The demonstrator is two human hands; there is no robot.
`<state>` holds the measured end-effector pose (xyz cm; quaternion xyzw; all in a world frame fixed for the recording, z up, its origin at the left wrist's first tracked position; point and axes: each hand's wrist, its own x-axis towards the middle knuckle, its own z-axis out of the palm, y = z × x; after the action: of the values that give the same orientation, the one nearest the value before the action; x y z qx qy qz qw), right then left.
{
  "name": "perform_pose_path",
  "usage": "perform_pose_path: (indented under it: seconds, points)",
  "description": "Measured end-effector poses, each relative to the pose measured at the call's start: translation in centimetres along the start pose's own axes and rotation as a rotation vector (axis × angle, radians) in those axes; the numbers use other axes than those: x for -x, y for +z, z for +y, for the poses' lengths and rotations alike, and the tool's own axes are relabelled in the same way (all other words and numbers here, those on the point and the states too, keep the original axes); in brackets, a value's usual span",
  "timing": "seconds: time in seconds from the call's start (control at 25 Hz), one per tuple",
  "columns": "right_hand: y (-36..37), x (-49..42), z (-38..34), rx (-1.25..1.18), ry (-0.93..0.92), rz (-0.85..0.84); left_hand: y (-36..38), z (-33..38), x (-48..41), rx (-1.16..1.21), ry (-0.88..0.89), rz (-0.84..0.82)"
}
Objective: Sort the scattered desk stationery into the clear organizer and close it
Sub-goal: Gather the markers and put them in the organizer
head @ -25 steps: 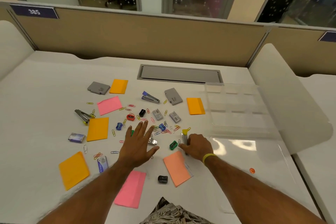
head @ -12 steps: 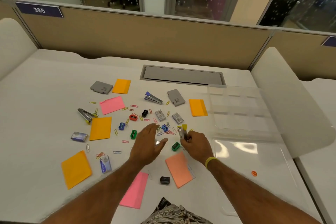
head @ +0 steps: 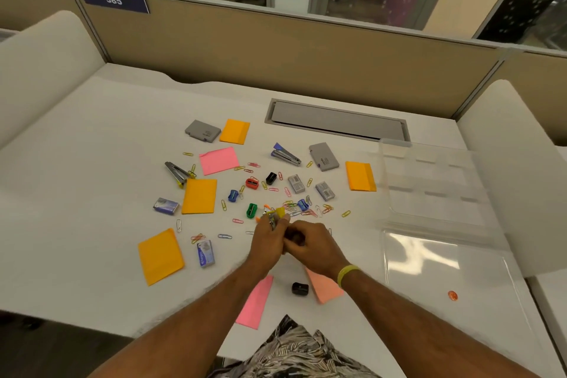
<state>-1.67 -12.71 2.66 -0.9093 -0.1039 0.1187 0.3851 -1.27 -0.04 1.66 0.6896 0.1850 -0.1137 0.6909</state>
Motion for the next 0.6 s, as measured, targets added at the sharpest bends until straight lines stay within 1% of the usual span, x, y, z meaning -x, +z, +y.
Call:
perform_pose_path:
  seconds: [0.08, 0.24, 0.32, 0.48, 0.6]
  points:
    - [0.3, -0.6, -0.2, 0.06, -0.01, -0.023, -2.1, -0.3, -0.2, -0.021, 0.046, 0.041]
    - [1.1, -3.5, -0.4, 0.19, 0.057, 0.077, -5.8, -0.5, -0.5, 0.114, 0.054, 0.066]
    - [1.5, -5.1, -0.3, 0.269, 0.107, 0.096, -7.0, -0.7, -0.6, 0.121, 0.037, 0.099]
    - [2.3, -6.9, -0.4, 0.519, 0.09, 0.0, -8.3, -1.2, -1.1, 0.124, 0.035, 0.114]
    - [2.6, -7.2, -0.4, 0.619, 0.042, -0.031, -8.8, -1.3, -1.3, 0.149, 0.037, 0.108]
